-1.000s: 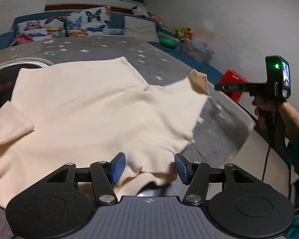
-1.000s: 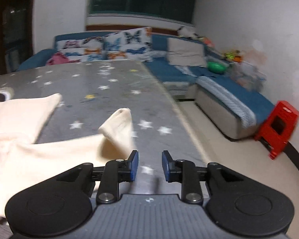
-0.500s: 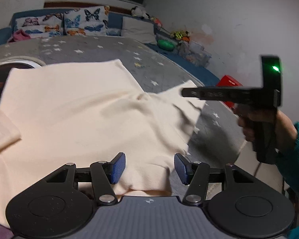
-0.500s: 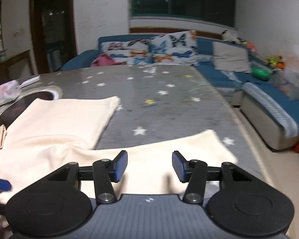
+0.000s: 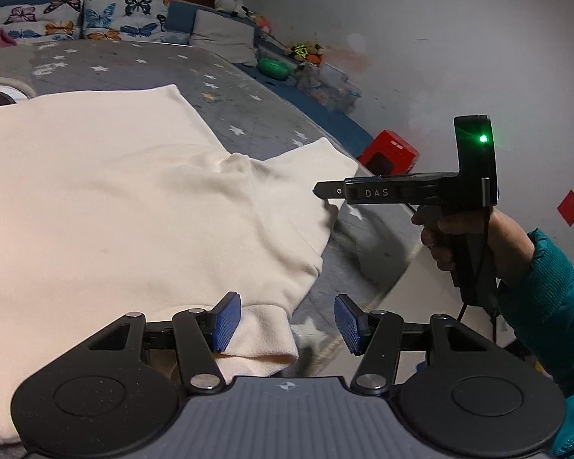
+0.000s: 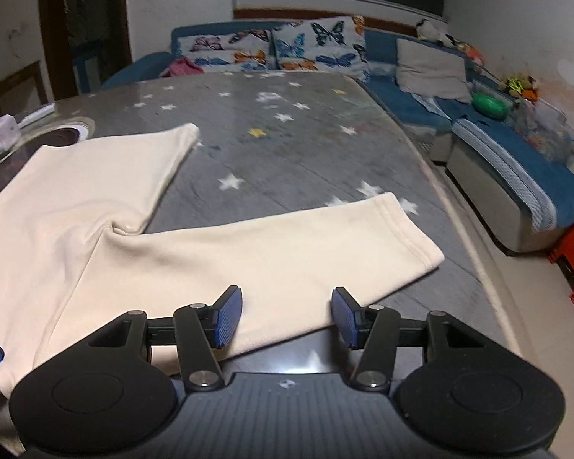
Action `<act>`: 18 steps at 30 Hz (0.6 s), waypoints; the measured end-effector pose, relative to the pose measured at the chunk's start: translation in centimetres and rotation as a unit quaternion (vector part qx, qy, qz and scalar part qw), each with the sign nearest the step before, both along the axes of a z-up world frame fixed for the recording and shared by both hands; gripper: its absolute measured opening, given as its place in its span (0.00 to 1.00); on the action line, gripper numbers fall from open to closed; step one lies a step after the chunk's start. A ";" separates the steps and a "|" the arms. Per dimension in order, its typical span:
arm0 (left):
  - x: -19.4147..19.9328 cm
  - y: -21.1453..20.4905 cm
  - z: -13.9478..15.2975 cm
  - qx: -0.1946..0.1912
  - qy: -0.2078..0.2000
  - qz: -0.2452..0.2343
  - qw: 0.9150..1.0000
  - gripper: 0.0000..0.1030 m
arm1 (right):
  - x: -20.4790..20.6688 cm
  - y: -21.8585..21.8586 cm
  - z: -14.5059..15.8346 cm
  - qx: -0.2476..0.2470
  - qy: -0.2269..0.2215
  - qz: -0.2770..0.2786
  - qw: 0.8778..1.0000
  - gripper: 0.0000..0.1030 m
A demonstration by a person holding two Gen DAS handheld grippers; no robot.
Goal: Fold clothes
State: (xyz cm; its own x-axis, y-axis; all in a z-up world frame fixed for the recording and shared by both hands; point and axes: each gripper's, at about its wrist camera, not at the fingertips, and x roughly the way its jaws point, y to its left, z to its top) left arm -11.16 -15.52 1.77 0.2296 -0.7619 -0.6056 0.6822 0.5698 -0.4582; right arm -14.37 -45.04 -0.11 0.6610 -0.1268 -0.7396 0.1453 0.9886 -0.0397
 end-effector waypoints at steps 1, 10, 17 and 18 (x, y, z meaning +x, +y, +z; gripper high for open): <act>0.1 0.0 0.1 -0.003 0.001 -0.001 1.000 0.56 | -0.1 -0.2 0.1 -0.003 0.005 -0.004 1.000 0.50; 2.5 3.5 1.9 -0.023 -0.012 0.064 0.998 0.57 | 1.1 0.7 2.8 -0.008 -0.021 0.039 0.999 0.48; 4.3 8.0 1.6 0.001 -0.025 0.159 0.987 0.57 | 5.1 4.7 3.9 0.014 -0.043 0.127 0.991 0.48; 4.3 8.5 1.5 0.009 -0.029 0.172 0.985 0.57 | 5.5 5.5 3.8 0.015 -0.043 0.140 0.989 0.48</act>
State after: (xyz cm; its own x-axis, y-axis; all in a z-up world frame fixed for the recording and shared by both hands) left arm -6.84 -7.03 3.31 0.5062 -0.6229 -0.5964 0.4725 0.7789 -0.4124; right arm -8.86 -39.55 3.73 0.7281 0.0917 -0.6793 -0.1330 0.9911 -0.0087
